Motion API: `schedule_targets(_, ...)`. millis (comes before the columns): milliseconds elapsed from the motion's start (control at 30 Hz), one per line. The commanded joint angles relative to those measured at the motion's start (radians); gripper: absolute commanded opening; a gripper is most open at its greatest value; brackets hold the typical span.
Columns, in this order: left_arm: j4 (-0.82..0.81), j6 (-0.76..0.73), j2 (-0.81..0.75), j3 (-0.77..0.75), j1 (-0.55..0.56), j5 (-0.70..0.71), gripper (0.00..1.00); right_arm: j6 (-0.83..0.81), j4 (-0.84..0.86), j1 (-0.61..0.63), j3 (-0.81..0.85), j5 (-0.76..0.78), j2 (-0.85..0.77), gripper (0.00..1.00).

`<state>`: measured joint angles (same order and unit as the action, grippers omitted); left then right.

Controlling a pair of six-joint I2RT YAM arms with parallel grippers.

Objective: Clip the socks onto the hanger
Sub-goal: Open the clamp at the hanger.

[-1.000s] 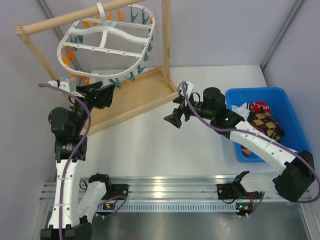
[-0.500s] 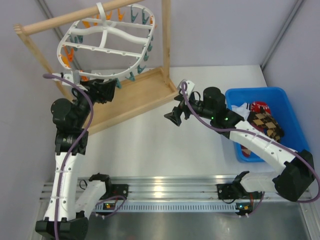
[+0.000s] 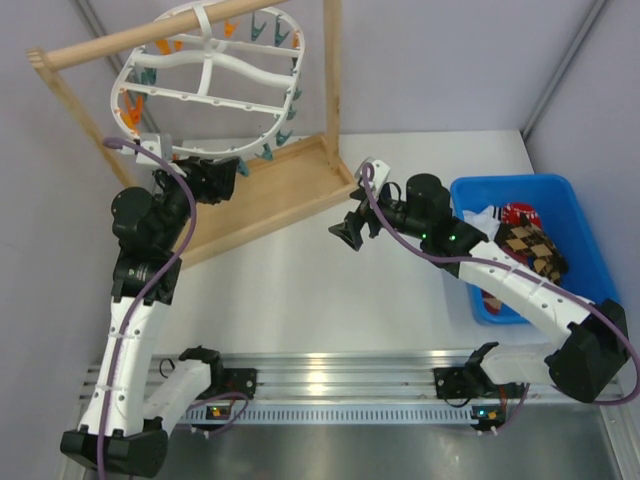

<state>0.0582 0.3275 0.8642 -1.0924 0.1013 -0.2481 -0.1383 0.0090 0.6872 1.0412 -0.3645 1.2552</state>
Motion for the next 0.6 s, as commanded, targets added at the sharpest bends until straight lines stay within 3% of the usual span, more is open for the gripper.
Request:
schedule_targets(0,0.000,-0.042,-0.002,-0.035,0.011,0.055,0.66,-0.011,0.052,0.017,0.017,0.004,0.012,1.00)
schedule_targets(300,0.020,-0.027,-0.002,-0.038,0.011,0.092,0.57,-0.011,0.054,0.017,0.022,0.001,0.018,1.00)
schedule_targets(467,0.020,-0.041,-0.016,-0.017,0.011,0.038,0.69,-0.015,0.040,0.017,0.017,0.004,0.010,1.00)
schedule_targets(567,0.022,-0.041,-0.014,-0.017,0.011,0.035,0.69,-0.017,0.040,0.017,0.011,0.006,0.006,1.00)
